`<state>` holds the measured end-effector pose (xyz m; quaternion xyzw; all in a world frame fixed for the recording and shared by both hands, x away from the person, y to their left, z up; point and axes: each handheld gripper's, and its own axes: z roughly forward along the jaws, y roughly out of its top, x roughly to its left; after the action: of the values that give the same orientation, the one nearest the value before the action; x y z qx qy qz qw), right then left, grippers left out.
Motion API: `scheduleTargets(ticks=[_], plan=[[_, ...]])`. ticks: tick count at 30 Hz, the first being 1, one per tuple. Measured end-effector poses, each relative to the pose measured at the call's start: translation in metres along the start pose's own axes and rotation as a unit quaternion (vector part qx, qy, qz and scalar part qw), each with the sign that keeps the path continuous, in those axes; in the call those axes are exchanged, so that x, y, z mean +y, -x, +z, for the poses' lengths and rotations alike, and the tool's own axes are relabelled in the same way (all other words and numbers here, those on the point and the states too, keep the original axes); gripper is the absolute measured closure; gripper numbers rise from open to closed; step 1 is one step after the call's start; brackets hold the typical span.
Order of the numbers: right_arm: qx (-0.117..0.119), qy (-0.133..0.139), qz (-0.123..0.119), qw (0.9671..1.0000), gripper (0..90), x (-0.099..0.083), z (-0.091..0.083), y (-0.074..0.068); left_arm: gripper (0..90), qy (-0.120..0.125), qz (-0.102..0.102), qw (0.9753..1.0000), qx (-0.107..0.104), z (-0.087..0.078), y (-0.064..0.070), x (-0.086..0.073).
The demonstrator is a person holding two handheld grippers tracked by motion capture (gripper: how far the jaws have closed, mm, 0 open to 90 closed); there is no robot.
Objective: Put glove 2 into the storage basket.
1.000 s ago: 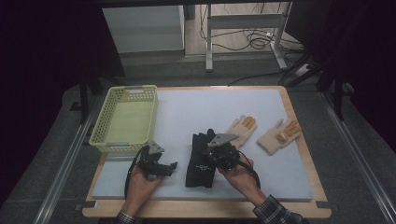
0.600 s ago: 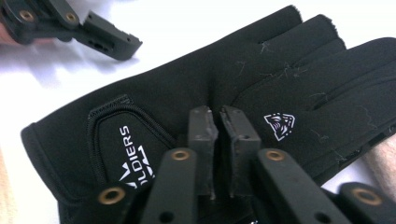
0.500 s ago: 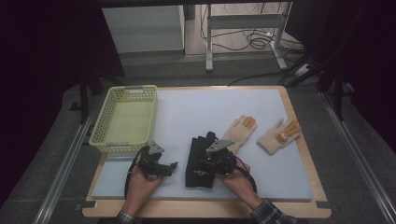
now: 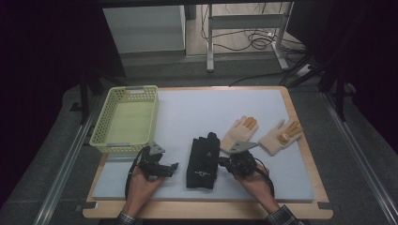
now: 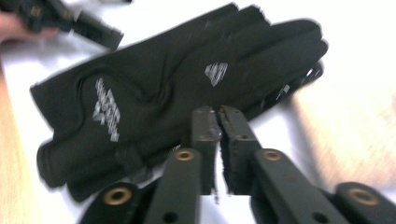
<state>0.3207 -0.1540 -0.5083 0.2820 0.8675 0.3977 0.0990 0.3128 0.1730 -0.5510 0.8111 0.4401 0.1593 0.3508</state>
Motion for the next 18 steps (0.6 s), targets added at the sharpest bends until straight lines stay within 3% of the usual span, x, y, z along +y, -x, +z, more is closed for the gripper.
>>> scheduleTargets(ticks=[6, 8, 18], plan=[[0.018, -0.006, -0.002, 0.9998, 88.6, -0.019, 0.002, -0.006, 12.1, 0.008, 0.004, 0.9999, -0.009, -0.003, -0.001, -0.001], [0.023, -0.007, -0.003, 0.9997, 88.5, -0.022, 0.003, -0.008, 11.5, 0.001, 0.013, 0.9999, 0.003, -0.005, -0.002, -0.003], [0.043, -0.008, -0.004, 0.9990, 88.5, -0.023, 0.017, -0.018, 8.7, -0.007, -0.011, 0.9994, 0.031, -0.027, -0.023, -0.019]])
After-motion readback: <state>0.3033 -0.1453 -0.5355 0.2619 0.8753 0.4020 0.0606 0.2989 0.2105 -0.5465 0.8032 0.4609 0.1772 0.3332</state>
